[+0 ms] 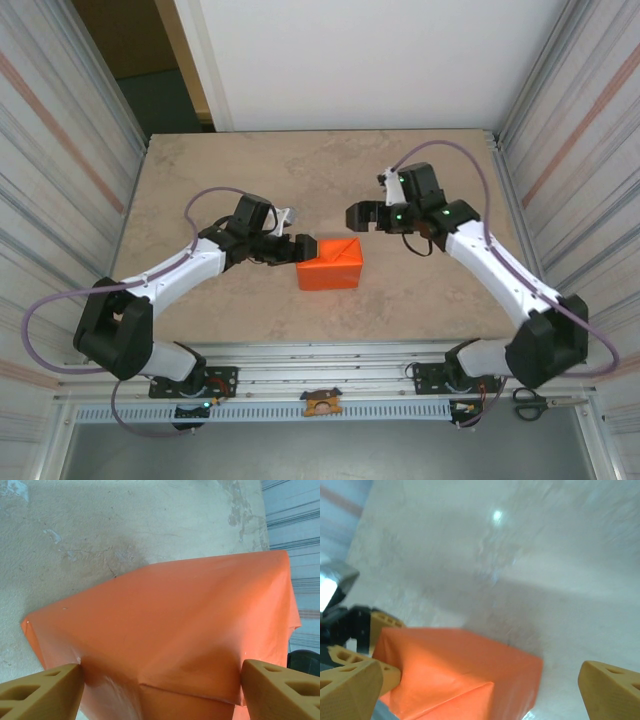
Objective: Wrap the gift box in paper
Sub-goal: Fold the wrapping paper for the gift box, then tear off the tape with the cutter.
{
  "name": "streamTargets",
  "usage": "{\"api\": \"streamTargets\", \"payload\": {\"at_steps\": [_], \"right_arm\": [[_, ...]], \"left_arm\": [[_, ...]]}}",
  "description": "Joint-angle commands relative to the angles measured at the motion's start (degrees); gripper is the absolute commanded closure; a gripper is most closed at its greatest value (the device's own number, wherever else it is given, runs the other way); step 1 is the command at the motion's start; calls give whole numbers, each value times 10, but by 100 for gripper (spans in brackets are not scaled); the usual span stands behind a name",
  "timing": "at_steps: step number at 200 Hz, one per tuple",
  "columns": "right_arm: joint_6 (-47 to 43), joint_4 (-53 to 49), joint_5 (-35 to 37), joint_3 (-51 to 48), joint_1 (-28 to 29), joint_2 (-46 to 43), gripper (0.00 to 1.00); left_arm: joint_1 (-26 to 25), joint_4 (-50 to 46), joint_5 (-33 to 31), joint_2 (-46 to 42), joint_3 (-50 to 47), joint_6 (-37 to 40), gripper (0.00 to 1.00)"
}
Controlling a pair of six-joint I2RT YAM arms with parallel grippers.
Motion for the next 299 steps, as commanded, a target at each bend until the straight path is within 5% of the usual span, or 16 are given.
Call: {"api": "streamTargets", "payload": {"at_steps": [1,53,114,152,222,299], "right_arm": [[15,21,115,-8,-16,-51,2],[52,49,41,-67,-116,-86,1],[98,62,-118,-48,-240,29,31],[99,65,-145,-1,-294,124,45],[81,44,-212,108,-336,305,72],[64,35,-243,135,-337,383,76]], "left_arm": [[-1,-41,-13,2,-22,23,19],[-1,-37,-15,-4,-25,21,19],[-1,-33,-14,0,-23,18,19],[-1,-31,-12,4,-22,19,19],[-1,-28,-13,7,-24,19,19],[-1,-24,-11,12,-24,16,19]]}}
